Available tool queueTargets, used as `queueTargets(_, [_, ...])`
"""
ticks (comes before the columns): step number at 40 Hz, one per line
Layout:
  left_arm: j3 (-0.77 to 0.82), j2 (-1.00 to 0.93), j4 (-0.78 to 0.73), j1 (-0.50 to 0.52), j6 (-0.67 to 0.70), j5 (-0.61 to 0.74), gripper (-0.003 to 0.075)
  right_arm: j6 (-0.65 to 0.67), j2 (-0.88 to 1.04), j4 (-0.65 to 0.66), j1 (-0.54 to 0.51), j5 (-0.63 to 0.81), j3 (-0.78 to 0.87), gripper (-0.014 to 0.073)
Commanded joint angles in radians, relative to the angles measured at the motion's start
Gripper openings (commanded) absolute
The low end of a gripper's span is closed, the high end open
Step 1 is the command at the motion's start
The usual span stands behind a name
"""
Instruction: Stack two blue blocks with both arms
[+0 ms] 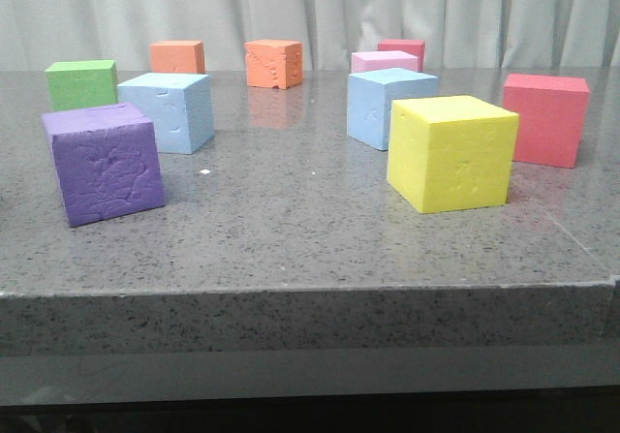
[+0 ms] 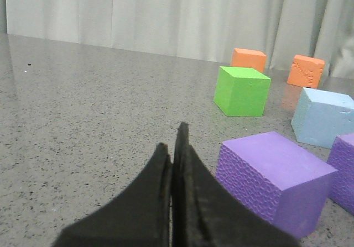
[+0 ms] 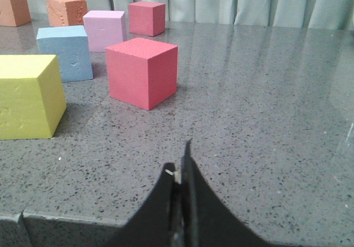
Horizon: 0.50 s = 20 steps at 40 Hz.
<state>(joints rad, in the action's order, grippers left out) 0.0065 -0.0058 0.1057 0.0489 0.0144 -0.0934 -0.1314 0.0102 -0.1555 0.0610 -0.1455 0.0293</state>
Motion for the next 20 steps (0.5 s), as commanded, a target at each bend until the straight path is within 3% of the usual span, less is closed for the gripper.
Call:
queueTargets(1, [0.001, -0.016, 0.009, 0.002, -0.002, 0.093, -0.002, -0.007, 0.018, 0.001, -0.007, 0.105, -0.008, -0.0067])
queueTargets(13, [0.001, -0.016, 0.009, 0.002, -0.002, 0.245, -0.002, -0.007, 0.018, -0.06, -0.006, 0.355, -0.016, -0.0067])
queueTargets(20, [-0.01, -0.016, 0.009, 0.002, -0.002, 0.403, -0.002, -0.007, 0.018, -0.06, -0.006, 0.253, -0.125, -0.0067])
